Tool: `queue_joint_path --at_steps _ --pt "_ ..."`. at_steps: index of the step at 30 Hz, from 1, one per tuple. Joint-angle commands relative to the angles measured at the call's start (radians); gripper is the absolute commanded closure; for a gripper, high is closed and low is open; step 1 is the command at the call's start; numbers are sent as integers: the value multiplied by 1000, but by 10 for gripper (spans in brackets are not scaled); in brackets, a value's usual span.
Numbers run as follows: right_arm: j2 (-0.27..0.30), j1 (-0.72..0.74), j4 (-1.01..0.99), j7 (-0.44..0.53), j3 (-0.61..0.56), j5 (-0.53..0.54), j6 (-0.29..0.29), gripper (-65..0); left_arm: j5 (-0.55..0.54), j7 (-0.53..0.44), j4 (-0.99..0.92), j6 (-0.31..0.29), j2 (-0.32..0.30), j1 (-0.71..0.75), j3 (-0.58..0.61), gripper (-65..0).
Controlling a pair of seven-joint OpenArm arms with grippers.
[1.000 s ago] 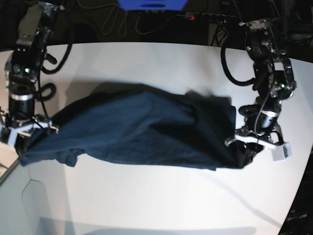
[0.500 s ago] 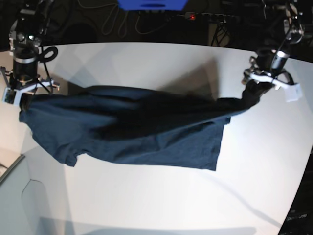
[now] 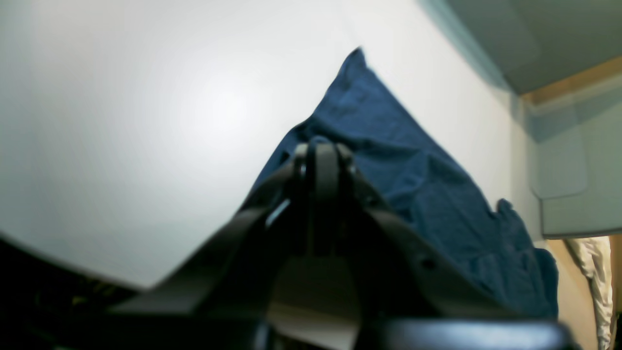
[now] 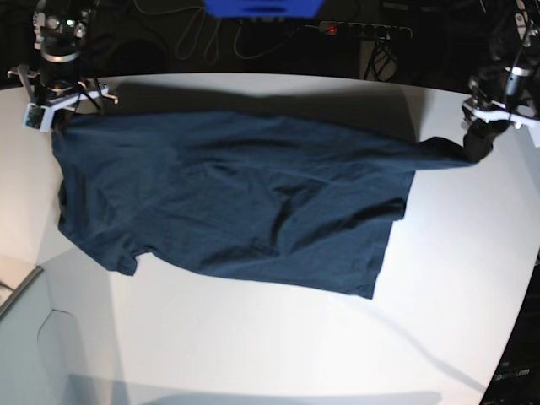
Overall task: Layout the t-shirt on the table in an organized manner, then fold the t-shirt properly
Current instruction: 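Lower the shirt, regrasp its edges with both grippers and pull taut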
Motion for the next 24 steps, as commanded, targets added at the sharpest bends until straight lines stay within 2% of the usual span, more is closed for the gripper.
queue_joint_path --at_steps 1,5,11,20,24 --pt "6 -1 -11 18 5 -3 -3 0 -9 -21 -7 -7 9 7 -4 0" --pt "31 -1 -84 27 5 -3 -2 0 -9 -21 -137 -7 18 -3 -3 0" --pt "31 8 -165 163 -5 -3 -2 0 -9 -20 -287 -9 13 -57 43 0" --pt "34 275 -390 177 -71 -17 -2 0 -6 -23 -413 -9 13 -257 241 0" --pt "55 422 -556 183 -101 -97 -2 0 100 -29 -527 -9 18 -381 307 0"
